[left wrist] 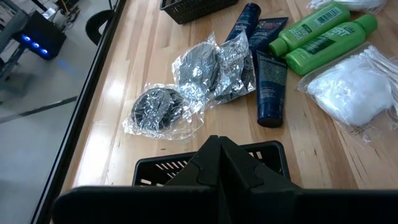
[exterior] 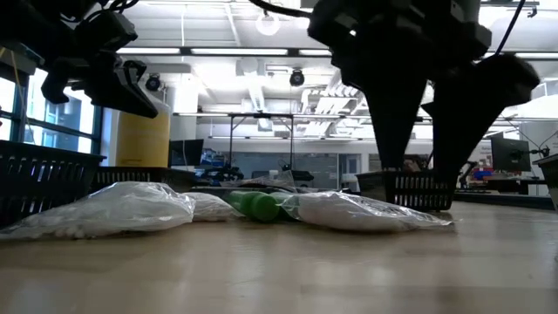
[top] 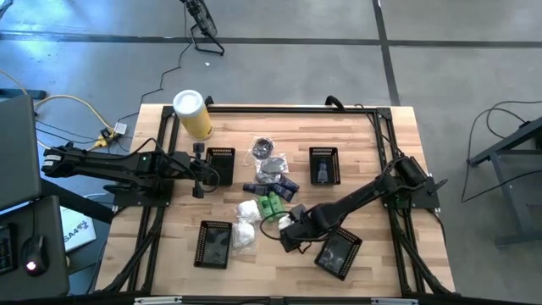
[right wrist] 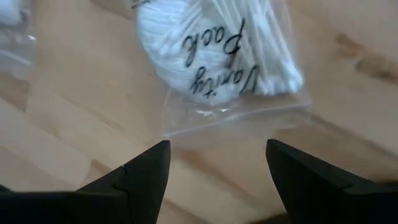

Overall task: Pick & Place Travel size toiletries
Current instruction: Put the white cotton pack into the bottom right black basket

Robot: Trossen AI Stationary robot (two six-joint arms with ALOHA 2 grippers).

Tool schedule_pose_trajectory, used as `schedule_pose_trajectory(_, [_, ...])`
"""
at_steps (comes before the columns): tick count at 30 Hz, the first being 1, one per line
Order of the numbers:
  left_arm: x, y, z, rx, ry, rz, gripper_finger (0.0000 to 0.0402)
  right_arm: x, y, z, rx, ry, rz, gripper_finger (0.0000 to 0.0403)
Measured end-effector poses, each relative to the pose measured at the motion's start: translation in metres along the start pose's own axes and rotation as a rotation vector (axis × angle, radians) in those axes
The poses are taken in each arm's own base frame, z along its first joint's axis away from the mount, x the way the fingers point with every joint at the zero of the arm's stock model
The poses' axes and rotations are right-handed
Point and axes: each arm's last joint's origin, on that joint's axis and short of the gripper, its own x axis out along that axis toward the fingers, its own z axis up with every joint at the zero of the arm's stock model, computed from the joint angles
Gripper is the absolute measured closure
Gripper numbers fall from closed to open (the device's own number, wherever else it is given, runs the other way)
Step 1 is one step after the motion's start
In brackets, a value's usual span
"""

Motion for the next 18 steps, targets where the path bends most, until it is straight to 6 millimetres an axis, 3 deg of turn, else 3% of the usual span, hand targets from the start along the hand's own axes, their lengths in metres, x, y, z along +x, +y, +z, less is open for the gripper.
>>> schedule_pose_trajectory(5, [0.0,0.0,0.0,0.0,0.0,0.0,0.0402,-0.001,0.013,-0.003,0.063,0.01,0.135,0.0145])
schedule_pose_trajectory(14, [0.0,0.0,0.0,0.0,0.0,0.0,0.0402,0.009,0.025,-0.018,-0.042,0.031,0.237,0.0145])
schedule_pose_trajectory(18, [0.0,0.0,0.0,0.0,0.0,0.0,0.0402,0.003,0.039,-0.018,-0.033,0.009,0.399,0.0146])
